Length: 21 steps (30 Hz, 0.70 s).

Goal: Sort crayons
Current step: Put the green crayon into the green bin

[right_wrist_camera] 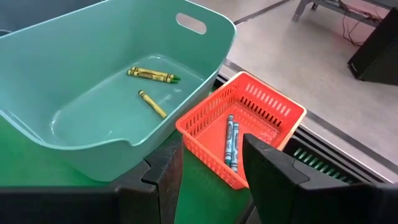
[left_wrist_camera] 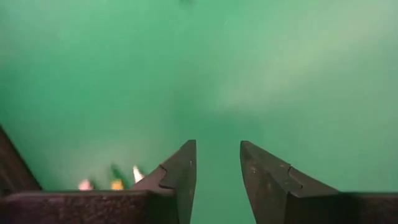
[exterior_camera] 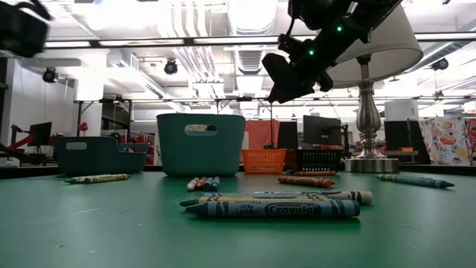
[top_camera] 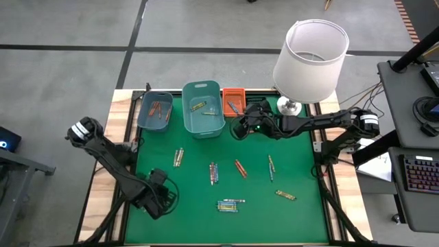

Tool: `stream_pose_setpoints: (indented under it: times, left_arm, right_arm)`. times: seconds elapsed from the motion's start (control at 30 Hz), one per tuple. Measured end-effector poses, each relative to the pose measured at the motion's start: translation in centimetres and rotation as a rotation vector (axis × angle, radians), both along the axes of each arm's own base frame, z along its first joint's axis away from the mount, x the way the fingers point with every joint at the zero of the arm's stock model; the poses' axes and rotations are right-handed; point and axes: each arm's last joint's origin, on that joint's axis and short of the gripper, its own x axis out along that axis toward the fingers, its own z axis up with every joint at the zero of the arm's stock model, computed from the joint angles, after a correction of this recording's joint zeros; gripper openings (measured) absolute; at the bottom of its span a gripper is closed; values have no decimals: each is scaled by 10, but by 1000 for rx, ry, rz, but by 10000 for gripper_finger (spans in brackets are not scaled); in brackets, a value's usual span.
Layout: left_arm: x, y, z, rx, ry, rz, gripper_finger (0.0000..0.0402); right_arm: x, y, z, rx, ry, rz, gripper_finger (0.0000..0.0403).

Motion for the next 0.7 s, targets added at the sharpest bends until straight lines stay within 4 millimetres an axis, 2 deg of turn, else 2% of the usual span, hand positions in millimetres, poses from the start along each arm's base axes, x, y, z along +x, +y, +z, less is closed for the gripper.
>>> stream_pose_setpoints:
  times: [0.17,0.37,0.5,0.7]
  left_arm:
    - [16,25,-6,50,-1,-61,88]
    - [33,65,-12,64,50,-188,77]
    - [35,98,-14,90,58,-218,76]
    - [29,134,-30,106,-59,-172,76]
  right_arm:
    - [0,1,0,0,0,4,155]
    - [0,1,0,0,1,6,155]
    - [1,1,0,-1,-3,6,155]
    - [1,1,0,-2,-5,6,155]
